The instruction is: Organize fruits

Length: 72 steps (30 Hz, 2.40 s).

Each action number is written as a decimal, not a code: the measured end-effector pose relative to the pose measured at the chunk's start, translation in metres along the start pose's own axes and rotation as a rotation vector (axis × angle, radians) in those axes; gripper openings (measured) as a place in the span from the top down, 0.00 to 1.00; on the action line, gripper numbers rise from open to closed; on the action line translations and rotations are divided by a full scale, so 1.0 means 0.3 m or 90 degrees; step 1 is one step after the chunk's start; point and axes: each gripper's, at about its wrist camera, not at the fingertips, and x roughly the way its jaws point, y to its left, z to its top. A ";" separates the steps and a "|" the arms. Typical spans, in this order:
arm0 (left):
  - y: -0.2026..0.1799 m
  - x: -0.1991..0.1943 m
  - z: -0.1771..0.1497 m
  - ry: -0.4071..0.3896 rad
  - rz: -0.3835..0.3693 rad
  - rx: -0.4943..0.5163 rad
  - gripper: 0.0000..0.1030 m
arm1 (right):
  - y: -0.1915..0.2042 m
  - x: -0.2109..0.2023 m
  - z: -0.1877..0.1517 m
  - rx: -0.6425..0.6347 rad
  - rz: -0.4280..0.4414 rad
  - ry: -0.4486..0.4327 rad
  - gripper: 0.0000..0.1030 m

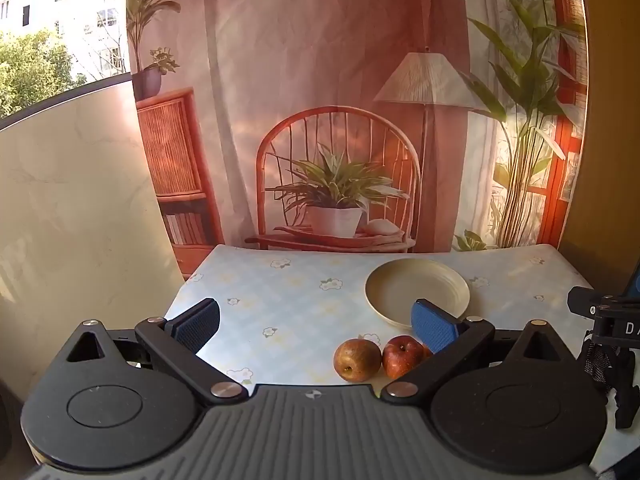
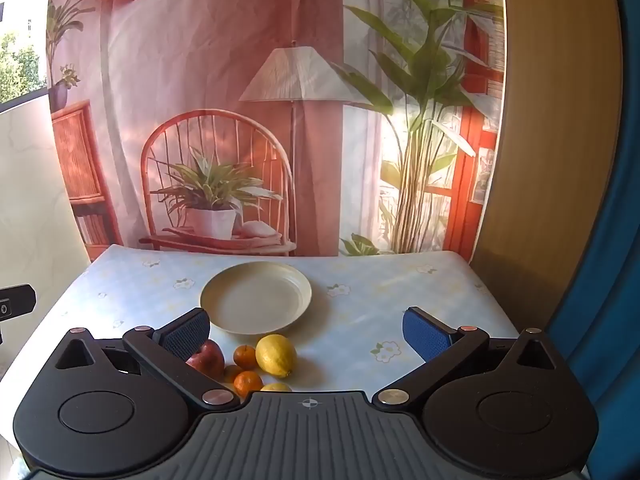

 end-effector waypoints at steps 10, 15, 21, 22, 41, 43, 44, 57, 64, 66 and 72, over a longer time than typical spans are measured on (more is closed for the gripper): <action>0.009 -0.010 0.002 -0.002 -0.005 -0.019 0.00 | -0.001 -0.004 0.001 0.001 0.001 0.000 0.00; 0.004 -0.014 0.008 -0.008 -0.001 -0.010 0.00 | -0.003 -0.008 0.006 0.002 0.000 -0.001 0.00; 0.005 -0.019 0.004 -0.012 -0.003 -0.008 0.00 | -0.005 -0.012 0.010 0.002 0.000 -0.001 0.00; 0.005 -0.021 0.003 -0.013 -0.003 -0.007 0.00 | -0.005 -0.012 0.010 0.002 0.000 -0.001 0.00; 0.013 -0.024 0.003 -0.017 -0.006 -0.006 0.00 | 0.002 -0.022 0.010 0.001 -0.003 -0.002 0.00; 0.012 -0.024 0.004 -0.017 -0.007 -0.007 0.00 | 0.002 -0.022 0.010 0.002 -0.003 -0.002 0.00; 0.012 -0.023 0.004 -0.016 -0.007 -0.008 0.00 | 0.002 -0.023 0.010 0.002 -0.003 -0.002 0.00; 0.013 -0.017 0.003 -0.013 -0.007 -0.010 0.00 | 0.010 -0.028 0.010 0.002 -0.004 -0.002 0.00; 0.012 -0.016 0.001 -0.013 -0.006 -0.010 0.00 | 0.014 -0.029 0.012 0.002 -0.004 -0.003 0.00; 0.013 -0.017 -0.002 -0.013 -0.007 -0.010 0.00 | 0.014 -0.029 0.012 0.002 -0.004 -0.003 0.00; 0.013 -0.016 -0.004 -0.012 -0.007 -0.010 0.00 | 0.014 -0.030 0.012 0.002 -0.005 -0.003 0.00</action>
